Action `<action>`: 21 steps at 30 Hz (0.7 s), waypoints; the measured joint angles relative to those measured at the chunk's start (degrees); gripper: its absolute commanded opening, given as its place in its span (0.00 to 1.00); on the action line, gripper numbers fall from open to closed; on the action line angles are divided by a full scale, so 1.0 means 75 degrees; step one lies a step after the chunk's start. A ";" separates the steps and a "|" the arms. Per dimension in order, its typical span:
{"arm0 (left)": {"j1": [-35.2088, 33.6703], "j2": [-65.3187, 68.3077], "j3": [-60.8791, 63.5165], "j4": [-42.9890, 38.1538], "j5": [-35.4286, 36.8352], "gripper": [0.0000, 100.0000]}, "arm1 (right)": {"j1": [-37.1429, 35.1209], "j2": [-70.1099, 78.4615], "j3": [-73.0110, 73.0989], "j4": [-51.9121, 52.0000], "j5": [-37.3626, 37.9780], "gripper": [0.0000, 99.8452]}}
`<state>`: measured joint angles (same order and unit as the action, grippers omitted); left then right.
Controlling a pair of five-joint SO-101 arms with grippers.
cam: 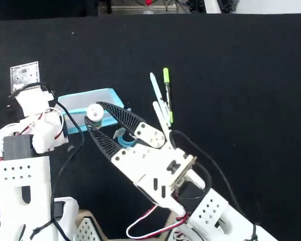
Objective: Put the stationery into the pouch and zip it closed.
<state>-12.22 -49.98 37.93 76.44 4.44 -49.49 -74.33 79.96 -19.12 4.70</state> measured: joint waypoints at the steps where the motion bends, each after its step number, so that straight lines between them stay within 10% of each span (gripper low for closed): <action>1: 0.0000 0.0000 0.0000 0.0000 0.0000 0.03 | 0.0000 0.0000 0.0000 -0.0047 0.0000 0.01; 21: 0.0000 0.0000 0.0012 0.0000 -0.0023 0.03 | 0.0410 0.2930 -0.0023 -0.1922 -0.0012 0.01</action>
<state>-12.22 -49.98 38.02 76.44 4.26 -46.42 -52.35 79.78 -33.54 4.62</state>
